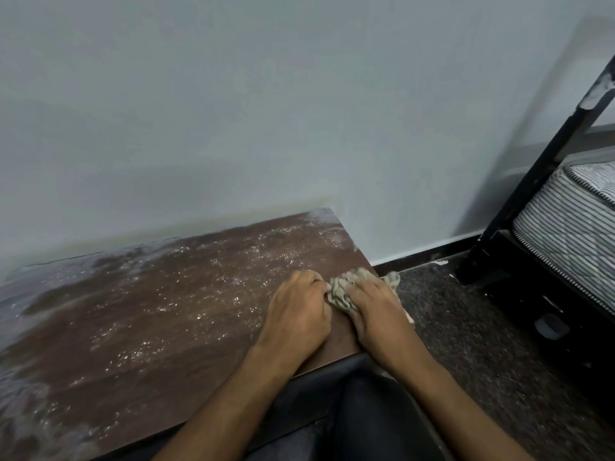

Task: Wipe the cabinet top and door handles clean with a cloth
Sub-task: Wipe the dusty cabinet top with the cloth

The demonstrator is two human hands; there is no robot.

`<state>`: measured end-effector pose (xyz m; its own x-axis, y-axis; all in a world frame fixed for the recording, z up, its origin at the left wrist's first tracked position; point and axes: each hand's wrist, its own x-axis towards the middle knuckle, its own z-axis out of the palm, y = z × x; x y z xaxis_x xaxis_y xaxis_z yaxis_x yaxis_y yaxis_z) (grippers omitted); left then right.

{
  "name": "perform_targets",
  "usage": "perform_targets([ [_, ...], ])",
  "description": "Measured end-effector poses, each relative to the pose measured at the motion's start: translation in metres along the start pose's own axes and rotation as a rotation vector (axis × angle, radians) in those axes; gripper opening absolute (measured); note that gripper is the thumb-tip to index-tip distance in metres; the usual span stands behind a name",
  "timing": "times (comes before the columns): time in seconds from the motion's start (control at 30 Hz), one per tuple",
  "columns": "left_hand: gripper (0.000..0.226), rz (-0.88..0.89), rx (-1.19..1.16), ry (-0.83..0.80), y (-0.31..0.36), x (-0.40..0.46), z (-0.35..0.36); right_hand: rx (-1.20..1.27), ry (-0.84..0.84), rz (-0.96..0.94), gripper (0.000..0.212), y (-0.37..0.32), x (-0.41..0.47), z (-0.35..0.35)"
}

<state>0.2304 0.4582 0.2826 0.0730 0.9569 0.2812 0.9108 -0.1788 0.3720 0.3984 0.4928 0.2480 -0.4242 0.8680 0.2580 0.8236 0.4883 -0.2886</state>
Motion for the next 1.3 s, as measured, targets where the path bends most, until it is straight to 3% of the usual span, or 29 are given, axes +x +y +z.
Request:
perform_targets([
  [0.1, 0.034, 0.01, -0.005, 0.022, -0.002, 0.005, -0.003, -0.004, 0.059, -0.038, 0.047, 0.0, 0.0, 0.002],
  [0.43, 0.038, -0.02, 0.026, 0.008, -0.003, 0.002, -0.008, -0.002, -0.075, 0.074, 0.041, 0.019, 0.123, 0.024],
  [0.53, 0.038, -0.073, 0.02, 0.047, -0.008, -0.001, -0.011, 0.037, -0.066, 0.045, 0.04, 0.011, 0.103, 0.018],
  [0.77, 0.037, -0.153, -0.073, 0.105, -0.016, -0.014, -0.019, 0.09, -0.076, -0.229, 0.044, -0.028, -0.011, 0.001],
  [1.03, 0.037, -0.19, -0.089, 0.118, -0.023, -0.03, -0.029, 0.041, -0.035, -0.022, 0.038, -0.023, 0.075, 0.022],
  [1.17, 0.03, -0.222, -0.104, 0.178, -0.035, -0.036, -0.033, 0.11, -0.025, -0.22, 0.036, -0.062, 0.024, 0.022],
  [1.3, 0.032, -0.234, -0.112, 0.167, -0.036, -0.042, -0.035, 0.175, -0.187, -0.374, 0.044, -0.067, -0.007, 0.018],
])
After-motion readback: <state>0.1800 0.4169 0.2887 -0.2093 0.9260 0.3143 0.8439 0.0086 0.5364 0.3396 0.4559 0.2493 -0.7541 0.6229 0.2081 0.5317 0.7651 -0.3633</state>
